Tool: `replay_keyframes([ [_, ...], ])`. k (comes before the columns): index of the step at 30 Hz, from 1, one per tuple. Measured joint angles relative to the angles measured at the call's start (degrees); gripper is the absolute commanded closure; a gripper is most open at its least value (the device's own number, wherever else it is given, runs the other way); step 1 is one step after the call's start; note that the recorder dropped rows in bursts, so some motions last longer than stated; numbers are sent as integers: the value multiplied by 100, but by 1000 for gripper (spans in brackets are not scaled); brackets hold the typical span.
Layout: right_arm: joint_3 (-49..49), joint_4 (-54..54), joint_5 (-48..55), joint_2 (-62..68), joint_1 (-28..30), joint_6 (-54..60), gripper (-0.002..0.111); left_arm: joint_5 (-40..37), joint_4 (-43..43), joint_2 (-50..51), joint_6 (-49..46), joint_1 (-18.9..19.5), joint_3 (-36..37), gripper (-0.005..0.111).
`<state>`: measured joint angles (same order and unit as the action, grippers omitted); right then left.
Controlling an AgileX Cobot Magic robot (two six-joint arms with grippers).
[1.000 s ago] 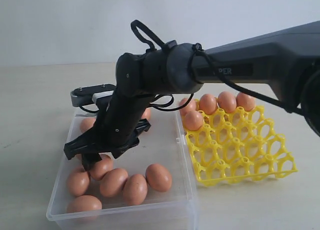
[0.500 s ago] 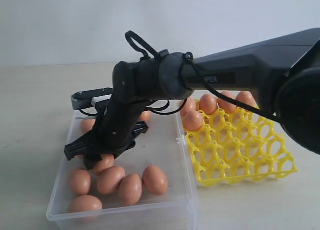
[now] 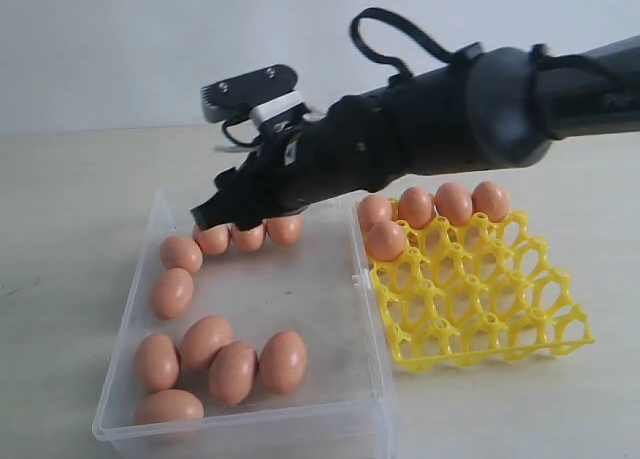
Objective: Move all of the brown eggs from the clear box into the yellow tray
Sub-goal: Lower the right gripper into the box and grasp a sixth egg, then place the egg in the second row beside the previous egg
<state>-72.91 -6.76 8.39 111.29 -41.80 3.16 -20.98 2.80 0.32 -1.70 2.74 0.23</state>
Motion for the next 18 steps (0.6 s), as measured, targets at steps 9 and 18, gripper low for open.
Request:
replay_keyframes([
  [9,1151,624,-894,-941,919,0,108,0,0,0,0,0,0,107],
  [18,1952,1008,-1497,-1043,1644,0,108,0,0,0,0,0,0,107],
])
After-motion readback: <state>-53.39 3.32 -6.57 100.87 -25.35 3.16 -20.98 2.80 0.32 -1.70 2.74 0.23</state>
